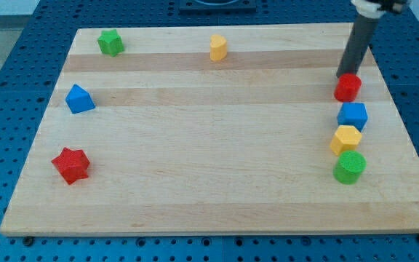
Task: Place your arm at the bottom left of the heart
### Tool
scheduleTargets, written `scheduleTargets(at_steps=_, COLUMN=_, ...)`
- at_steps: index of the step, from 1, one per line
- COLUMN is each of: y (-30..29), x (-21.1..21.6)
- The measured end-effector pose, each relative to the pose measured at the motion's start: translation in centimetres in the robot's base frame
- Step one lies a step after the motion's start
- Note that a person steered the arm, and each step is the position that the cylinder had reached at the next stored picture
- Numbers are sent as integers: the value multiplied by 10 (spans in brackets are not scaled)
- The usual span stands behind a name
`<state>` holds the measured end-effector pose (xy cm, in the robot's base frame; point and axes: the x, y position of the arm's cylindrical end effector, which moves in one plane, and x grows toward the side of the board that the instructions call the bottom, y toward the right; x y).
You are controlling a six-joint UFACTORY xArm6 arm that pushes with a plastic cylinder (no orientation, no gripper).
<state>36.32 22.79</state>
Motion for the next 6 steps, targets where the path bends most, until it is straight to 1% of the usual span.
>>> scheduleTargets(at_steps=1, y=0, x=6)
scheduleTargets(at_steps=2, y=2, x=-32)
scheduleTargets(at_steps=3, y=-23, x=-75)
scheduleTargets(at_steps=4, y=-91, x=-61)
scheduleTargets(at_steps=5, y=-178, x=-52)
scheduleTargets(at_steps=6, y=-275, x=-53)
